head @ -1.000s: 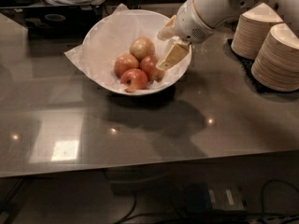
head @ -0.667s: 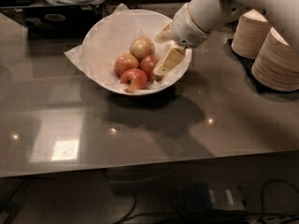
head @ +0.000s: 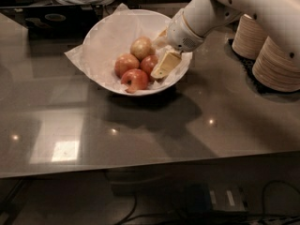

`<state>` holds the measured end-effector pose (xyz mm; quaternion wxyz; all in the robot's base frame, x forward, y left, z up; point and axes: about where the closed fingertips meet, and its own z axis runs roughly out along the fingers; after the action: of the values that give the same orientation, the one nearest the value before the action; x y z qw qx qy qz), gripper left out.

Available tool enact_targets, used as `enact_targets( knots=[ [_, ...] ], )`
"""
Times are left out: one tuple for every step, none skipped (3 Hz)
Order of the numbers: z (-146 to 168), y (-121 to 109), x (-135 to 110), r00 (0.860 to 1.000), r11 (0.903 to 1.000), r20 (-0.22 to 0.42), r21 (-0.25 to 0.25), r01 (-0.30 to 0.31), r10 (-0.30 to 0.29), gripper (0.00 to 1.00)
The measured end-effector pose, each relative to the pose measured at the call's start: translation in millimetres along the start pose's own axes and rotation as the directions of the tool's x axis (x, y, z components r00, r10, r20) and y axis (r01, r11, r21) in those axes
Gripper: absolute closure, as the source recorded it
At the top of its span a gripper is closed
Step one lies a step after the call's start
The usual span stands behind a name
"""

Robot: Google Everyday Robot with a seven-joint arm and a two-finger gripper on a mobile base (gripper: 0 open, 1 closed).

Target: Pick apple from white bowl

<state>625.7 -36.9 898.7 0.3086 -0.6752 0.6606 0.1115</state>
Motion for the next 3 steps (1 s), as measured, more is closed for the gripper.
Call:
enact_targets(
  knots=[
    [13.5, 3.5, -0.4, 1.0, 0.9996, -0.005, -0.027, 0.007, -0.007, 0.37],
    [26.7, 7.0, 1.5, 1.0, 0.9984, -0.014, -0.056, 0.01, -0.011, 0.39],
    [31.0, 8.1, 3.0, 1.0, 0.9977, -0.02, -0.067, 0.008, -0.01, 0.39]
  ],
)
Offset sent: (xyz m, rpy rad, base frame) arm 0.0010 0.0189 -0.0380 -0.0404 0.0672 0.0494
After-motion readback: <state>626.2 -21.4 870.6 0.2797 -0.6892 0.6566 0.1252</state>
